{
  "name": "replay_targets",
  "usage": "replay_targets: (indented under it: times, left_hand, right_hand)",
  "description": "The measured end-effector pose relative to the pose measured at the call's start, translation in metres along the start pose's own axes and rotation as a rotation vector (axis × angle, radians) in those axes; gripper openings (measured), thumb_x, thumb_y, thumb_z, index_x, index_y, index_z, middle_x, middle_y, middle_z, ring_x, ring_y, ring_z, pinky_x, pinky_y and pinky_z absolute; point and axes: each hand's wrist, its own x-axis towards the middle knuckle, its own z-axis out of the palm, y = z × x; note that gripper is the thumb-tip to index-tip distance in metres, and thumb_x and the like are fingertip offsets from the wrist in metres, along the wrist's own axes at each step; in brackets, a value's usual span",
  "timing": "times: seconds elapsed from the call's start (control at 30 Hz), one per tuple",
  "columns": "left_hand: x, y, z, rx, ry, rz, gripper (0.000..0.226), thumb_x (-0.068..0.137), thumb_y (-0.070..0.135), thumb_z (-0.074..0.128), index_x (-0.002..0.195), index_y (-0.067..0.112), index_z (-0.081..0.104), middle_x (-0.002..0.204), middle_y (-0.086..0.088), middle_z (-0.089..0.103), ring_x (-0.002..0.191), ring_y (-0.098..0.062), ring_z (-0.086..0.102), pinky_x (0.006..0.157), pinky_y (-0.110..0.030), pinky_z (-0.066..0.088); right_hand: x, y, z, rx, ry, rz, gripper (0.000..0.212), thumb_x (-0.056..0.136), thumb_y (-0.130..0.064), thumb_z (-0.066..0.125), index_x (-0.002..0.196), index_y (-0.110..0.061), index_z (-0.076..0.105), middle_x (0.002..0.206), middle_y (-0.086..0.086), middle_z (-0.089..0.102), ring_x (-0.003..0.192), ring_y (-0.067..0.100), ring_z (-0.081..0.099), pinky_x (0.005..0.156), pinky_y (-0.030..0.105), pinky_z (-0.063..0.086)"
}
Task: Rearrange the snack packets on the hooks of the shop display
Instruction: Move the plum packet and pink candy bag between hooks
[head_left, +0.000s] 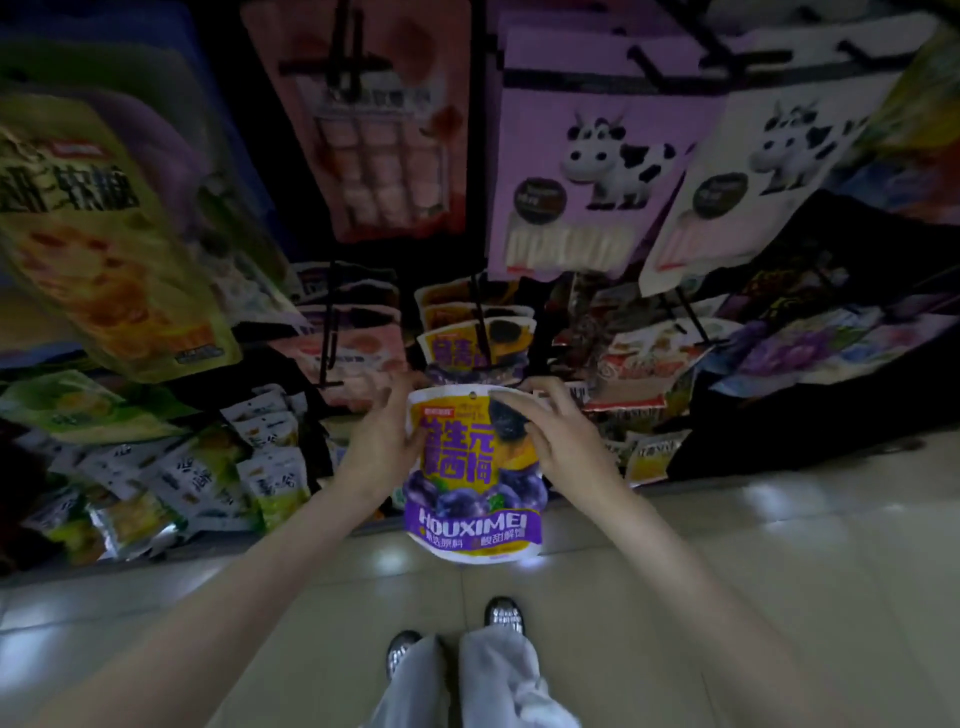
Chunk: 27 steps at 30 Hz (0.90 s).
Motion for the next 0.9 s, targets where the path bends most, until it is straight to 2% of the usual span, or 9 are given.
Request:
replay_targets:
  times: [0.17,0.33,0.47,0.57,0.63,0.67,0.73,0.87,0.9]
  left_hand:
    - [0.013,0.006,0.009,0.117,-0.096,0.175,0.059,0.088,0.007,0.05,0.139,0.03,0.034,0.124,-0.018,0.05,0.077,-0.038,0.06,0.061,-0.038,0.048]
    - [0.03,0.007,0.012,0.18,-0.093,0.241,0.057,0.087,-0.007,0.048,0.139,0.016,0.042,0.109,-0.025,0.056,0.075,-0.038,0.06,0.062,-0.04,0.05]
    - [0.039,0.0,0.013,0.272,-0.097,0.236,0.051,0.09,-0.005,0.046,0.136,0.018,0.047,0.108,-0.023,0.054,0.075,-0.038,0.059,0.058,-0.036,0.047]
    - [0.049,-0.001,0.012,0.416,-0.141,0.198,0.063,0.091,-0.006,0.043,0.143,0.029,0.034,0.116,-0.018,0.053,0.072,-0.033,0.059,0.058,-0.036,0.048]
    - [0.057,0.001,0.013,0.541,-0.142,0.175,0.068,0.092,-0.005,0.042,0.145,0.034,0.026,0.123,-0.014,0.049,0.076,-0.03,0.06,0.06,-0.033,0.046]
    - [0.06,0.001,0.014,0.588,-0.128,0.18,0.069,0.092,-0.004,0.042,0.145,0.035,0.024,0.126,-0.013,0.047,0.078,-0.029,0.06,0.061,-0.032,0.047]
    - [0.067,-0.001,0.018,0.604,-0.109,0.201,0.071,0.091,-0.005,0.045,0.145,0.036,0.023,0.133,-0.012,0.043,0.085,-0.03,0.061,0.067,-0.037,0.053]
    - [0.078,-0.008,0.025,0.608,-0.136,0.205,0.072,0.09,-0.003,0.045,0.144,0.039,0.024,0.143,-0.01,0.036,0.099,-0.032,0.061,0.077,-0.042,0.054]
    - [0.079,-0.007,0.025,0.609,-0.131,0.209,0.072,0.09,-0.004,0.044,0.144,0.039,0.025,0.144,-0.01,0.036,0.1,-0.032,0.062,0.077,-0.042,0.054]
  right_hand:
    - [0.017,0.022,0.012,-0.024,-0.152,0.185,0.064,0.085,0.013,0.044,0.139,-0.021,0.042,0.142,0.008,0.034,0.119,0.031,0.047,0.088,0.038,0.047]
    - [0.039,0.029,0.006,-0.054,-0.139,0.141,0.061,0.088,0.006,0.05,0.142,-0.018,0.036,0.141,0.007,0.031,0.12,0.025,0.046,0.076,0.025,0.041]
    - [0.051,0.035,0.004,-0.096,-0.202,0.131,0.078,0.085,0.013,0.046,0.147,-0.028,0.023,0.144,0.0,0.023,0.082,0.01,0.043,0.047,0.019,0.028]
    - [0.054,0.041,0.004,-0.087,-0.199,0.119,0.09,0.077,0.021,0.046,0.147,-0.032,0.022,0.145,0.001,0.021,0.091,0.021,0.051,0.053,0.031,0.046]
    - [0.054,0.044,0.005,-0.048,-0.156,0.076,0.084,0.079,0.02,0.044,0.145,-0.029,0.029,0.145,0.005,0.024,0.108,0.031,0.05,0.076,0.034,0.052]
    - [0.053,0.045,0.005,-0.028,-0.135,0.059,0.07,0.085,0.014,0.042,0.143,-0.025,0.034,0.145,0.007,0.027,0.115,0.031,0.046,0.085,0.022,0.048]
    - [0.053,0.046,0.004,-0.052,-0.118,0.038,0.044,0.095,-0.005,0.037,0.137,-0.014,0.043,0.14,0.004,0.038,0.122,0.024,0.04,0.079,-0.004,0.03]
    - [0.059,0.053,0.013,0.003,-0.108,0.086,0.053,0.093,0.005,0.044,0.139,-0.02,0.038,0.134,-0.005,0.036,0.119,0.015,0.044,0.078,0.019,0.047]
    - [0.061,0.05,0.012,0.026,-0.102,0.105,0.051,0.093,0.005,0.044,0.139,-0.016,0.038,0.127,-0.007,0.04,0.112,0.007,0.045,0.073,0.013,0.044]
